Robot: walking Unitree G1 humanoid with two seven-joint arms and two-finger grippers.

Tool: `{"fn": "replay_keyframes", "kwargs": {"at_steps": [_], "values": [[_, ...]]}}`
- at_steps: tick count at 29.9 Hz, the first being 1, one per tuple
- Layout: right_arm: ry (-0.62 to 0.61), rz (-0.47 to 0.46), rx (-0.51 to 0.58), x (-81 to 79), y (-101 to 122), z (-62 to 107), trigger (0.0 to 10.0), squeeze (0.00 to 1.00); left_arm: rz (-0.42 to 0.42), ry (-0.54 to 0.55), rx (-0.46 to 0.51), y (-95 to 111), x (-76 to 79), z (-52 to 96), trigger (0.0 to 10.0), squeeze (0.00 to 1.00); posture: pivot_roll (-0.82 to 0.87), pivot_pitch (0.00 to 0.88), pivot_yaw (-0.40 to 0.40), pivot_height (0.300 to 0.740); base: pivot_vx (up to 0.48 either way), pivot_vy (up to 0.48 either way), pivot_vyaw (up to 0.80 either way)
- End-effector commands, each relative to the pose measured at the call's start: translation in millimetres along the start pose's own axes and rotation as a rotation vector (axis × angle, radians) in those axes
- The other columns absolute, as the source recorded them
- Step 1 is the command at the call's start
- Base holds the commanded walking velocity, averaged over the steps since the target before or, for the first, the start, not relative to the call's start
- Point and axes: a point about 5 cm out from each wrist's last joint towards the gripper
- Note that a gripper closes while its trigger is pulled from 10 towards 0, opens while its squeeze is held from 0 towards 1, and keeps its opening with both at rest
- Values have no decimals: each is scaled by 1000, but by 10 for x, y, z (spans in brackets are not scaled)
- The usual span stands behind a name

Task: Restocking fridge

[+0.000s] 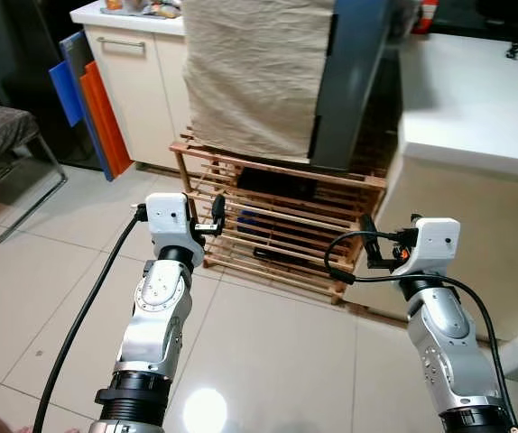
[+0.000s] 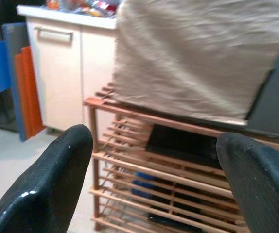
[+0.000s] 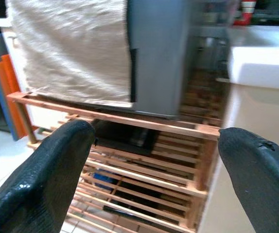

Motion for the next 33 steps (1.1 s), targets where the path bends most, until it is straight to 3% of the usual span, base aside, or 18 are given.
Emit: {"fn": "replay_keyframes", "kwargs": {"at_steps": [1,11,21,23,29,33], "values": [[4,9,-3,10,-24,-2,10000,0,-10,13,-9,14,-30,-17,10000,0,-173,0,20,740,345,334,0],[-25,21,-2,68,-45,29,10000,0,-41,-8,-19,9,-96,-47,10000,0,-191,0,34,740,338,340,0],[-38,30,-12,110,-65,12,10000,0,-76,-43,-31,-21,-82,-63,10000,0,-192,0,28,740,305,371,-783],[-46,59,-13,121,-68,-5,10000,0,-182,-47,-42,-66,-54,-59,10000,0,-189,0,19,740,0,0,0],[-32,50,-4,65,-78,-15,10000,0,-151,-148,27,43,50,-41,10000,0,-168,0,11,740,69,41,0],[-20,56,-10,52,-106,-10,10000,0,-145,-122,44,98,27,-47,10000,0,-156,0,3,740,411,247,0]]}}
Point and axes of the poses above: a point about 5 cm out from each wrist's last joint towards the gripper, its own z axis pointing back from the gripper into the wrist, its own y axis along the axis of the wrist's last joint, x = y × z, and after that the axes turned 3 degrees about -z, right-handed
